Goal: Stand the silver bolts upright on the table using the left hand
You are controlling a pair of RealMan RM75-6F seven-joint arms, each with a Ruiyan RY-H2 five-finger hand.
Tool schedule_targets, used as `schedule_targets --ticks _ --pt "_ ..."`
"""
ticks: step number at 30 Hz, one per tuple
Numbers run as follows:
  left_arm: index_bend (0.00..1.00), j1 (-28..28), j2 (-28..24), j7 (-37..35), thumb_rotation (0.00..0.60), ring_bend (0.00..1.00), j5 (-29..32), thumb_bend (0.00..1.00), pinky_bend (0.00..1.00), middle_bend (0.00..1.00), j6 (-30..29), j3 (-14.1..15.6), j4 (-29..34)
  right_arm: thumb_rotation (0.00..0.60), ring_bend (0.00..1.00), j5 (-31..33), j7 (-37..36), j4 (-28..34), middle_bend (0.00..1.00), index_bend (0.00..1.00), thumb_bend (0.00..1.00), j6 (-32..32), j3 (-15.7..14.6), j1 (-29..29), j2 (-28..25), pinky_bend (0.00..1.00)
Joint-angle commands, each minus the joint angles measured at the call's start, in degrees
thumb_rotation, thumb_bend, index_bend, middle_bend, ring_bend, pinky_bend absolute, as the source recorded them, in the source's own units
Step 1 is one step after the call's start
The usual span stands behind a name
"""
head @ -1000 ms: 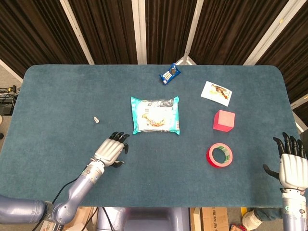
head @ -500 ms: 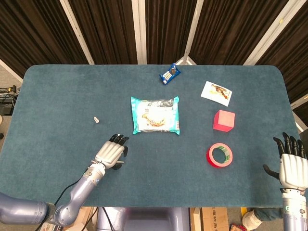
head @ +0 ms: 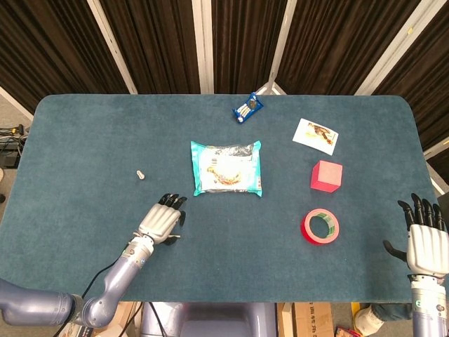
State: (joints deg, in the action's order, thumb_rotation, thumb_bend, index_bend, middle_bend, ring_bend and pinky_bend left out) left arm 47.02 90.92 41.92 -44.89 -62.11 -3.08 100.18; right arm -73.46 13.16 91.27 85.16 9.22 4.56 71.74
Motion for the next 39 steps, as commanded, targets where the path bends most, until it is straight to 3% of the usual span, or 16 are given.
schedule_targets --ticks 1,39 --pt "0.47 -0.04 -0.03 -0.16 0.6 0.0 -0.08 0.37 0.0 0.05 0.15 0.11 -0.1 0.6 0.02 -0.06 -0.05 -0.03 0.06 0.21 0.15 0.02 -0.05 -0.03 0.02 0.0" --pt "0.51 -0.96 1.67 -1.29 0.6 0.0 -2.31 0.4 0.0 0.05 0.81 1.63 -2.28 0.6 0.02 0.68 -0.12 -0.31 0.06 0.21 0.15 -0.18 0.3 0.08 0.24 0.0"
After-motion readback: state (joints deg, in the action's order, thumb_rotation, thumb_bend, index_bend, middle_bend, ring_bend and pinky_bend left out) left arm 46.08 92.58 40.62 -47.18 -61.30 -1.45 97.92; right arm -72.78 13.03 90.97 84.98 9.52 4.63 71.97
